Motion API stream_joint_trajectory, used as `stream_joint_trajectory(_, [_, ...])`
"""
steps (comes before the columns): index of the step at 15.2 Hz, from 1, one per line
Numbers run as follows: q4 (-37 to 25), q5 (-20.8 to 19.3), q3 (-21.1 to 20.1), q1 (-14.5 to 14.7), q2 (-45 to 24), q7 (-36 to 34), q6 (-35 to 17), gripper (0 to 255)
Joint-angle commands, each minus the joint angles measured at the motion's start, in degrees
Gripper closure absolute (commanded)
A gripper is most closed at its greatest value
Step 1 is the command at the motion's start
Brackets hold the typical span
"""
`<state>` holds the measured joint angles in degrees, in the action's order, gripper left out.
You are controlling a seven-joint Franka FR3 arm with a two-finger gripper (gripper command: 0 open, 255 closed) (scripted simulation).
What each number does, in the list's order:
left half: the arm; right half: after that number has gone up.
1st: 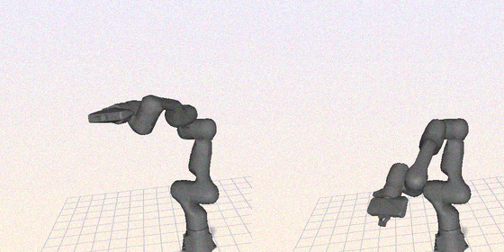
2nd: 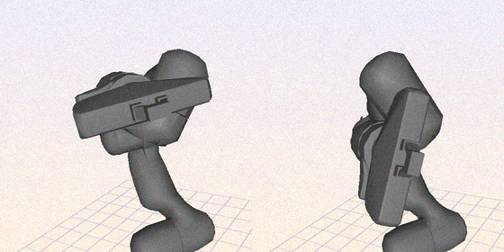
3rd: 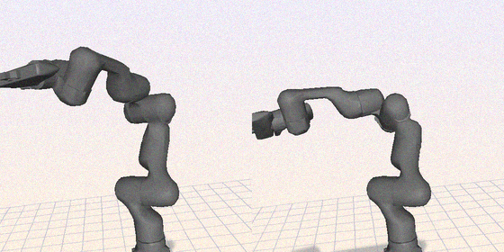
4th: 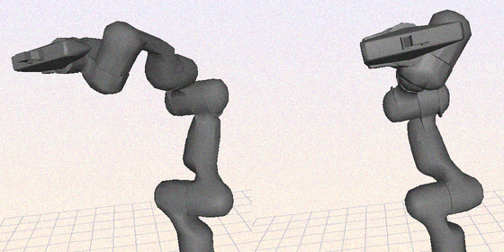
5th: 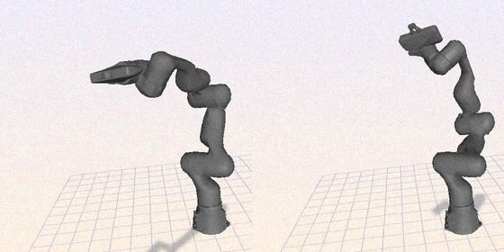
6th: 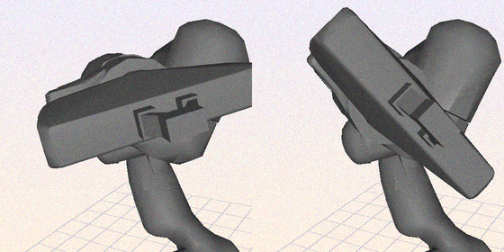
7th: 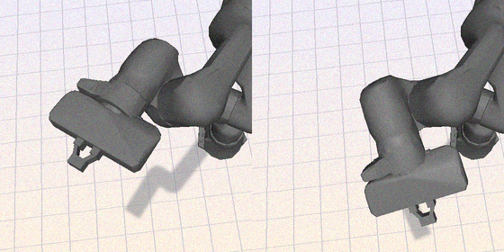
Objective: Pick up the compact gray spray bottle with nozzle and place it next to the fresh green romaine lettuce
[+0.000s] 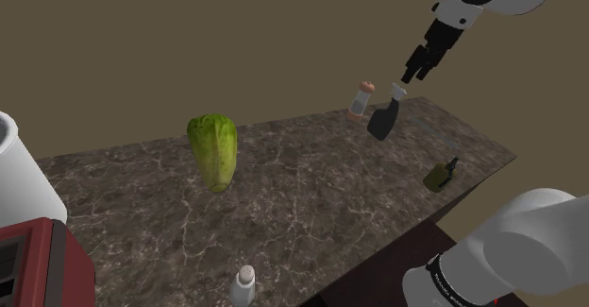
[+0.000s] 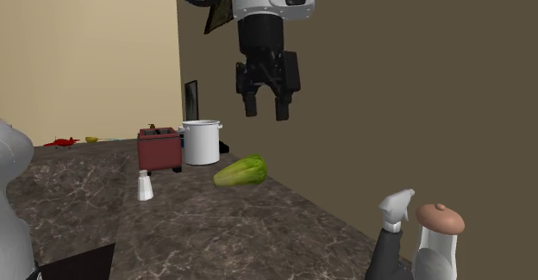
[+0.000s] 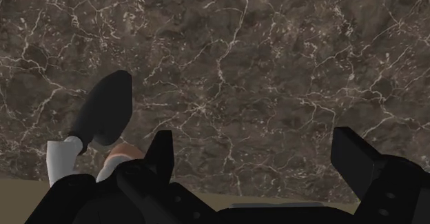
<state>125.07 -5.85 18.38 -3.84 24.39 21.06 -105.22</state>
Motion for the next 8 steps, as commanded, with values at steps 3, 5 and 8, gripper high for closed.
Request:
stream_joint_trajectory(3, [-3.72,0.88,3.82,-0.48,-7.25,4.33,-3.22,0])
stream_joint_trajectory(5, [-6.04,1.86,5.62,-0.77,-11.15,6.65,-4.52,0])
stream_joint_trajectory(8, [-10.04,4.02,8.08,-1.42,-17.35,10.34,-6.09,0])
